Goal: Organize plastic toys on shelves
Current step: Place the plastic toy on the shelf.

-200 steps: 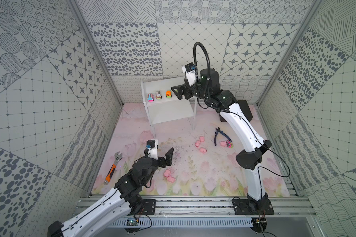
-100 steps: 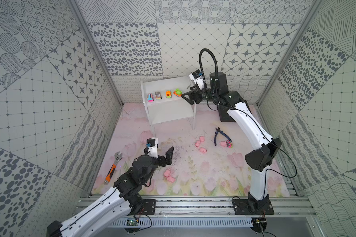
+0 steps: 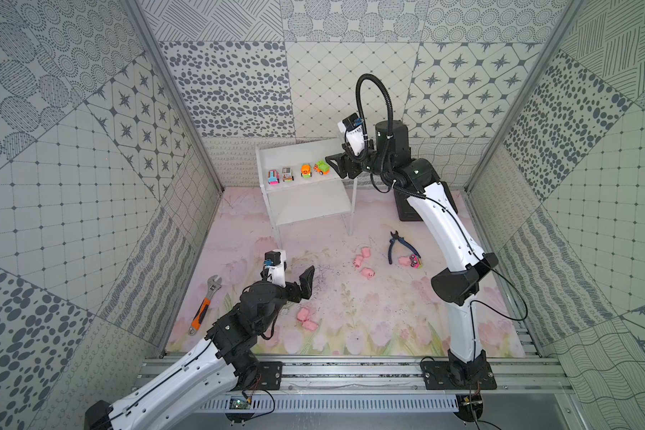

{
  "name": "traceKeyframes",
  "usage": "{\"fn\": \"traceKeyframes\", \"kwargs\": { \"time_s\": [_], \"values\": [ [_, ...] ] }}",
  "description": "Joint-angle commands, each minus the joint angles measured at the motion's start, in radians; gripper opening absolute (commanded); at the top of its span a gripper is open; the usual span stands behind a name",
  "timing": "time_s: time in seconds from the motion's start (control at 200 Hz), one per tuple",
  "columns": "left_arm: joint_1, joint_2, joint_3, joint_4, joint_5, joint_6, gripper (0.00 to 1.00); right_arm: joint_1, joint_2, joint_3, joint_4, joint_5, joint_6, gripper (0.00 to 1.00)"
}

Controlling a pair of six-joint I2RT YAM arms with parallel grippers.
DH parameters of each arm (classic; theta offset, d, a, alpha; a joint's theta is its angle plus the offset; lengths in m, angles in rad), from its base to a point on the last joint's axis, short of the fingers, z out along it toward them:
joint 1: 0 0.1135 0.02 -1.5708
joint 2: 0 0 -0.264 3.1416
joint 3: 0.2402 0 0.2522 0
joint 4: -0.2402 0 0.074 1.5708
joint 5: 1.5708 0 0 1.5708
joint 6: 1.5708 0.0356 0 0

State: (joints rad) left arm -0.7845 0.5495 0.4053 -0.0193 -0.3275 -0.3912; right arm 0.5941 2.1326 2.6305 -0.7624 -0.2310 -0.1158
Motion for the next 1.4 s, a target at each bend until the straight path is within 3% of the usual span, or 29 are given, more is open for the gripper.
{"fn": "traceKeyframes", "kwargs": {
  "time_s": [0.0, 0.92, 1.396],
  "values": [
    [0.003, -0.001, 0.006, -0.002, -0.01, -0.02, 0.97, 0.019, 0.054, 0.042, -0.056, 0.035, 0.018, 0.7],
    [0.002, -0.045, -0.003, -0.031, -0.021, -0.031, 0.97, 0.053, 0.177, 0.129, -0.035, 0.071, 0.083, 0.62],
    [0.002, -0.058, -0.004, -0.043, -0.022, -0.026, 0.98, 0.068, 0.197, 0.143, -0.04, 0.114, 0.079, 0.48]
  ]
}}
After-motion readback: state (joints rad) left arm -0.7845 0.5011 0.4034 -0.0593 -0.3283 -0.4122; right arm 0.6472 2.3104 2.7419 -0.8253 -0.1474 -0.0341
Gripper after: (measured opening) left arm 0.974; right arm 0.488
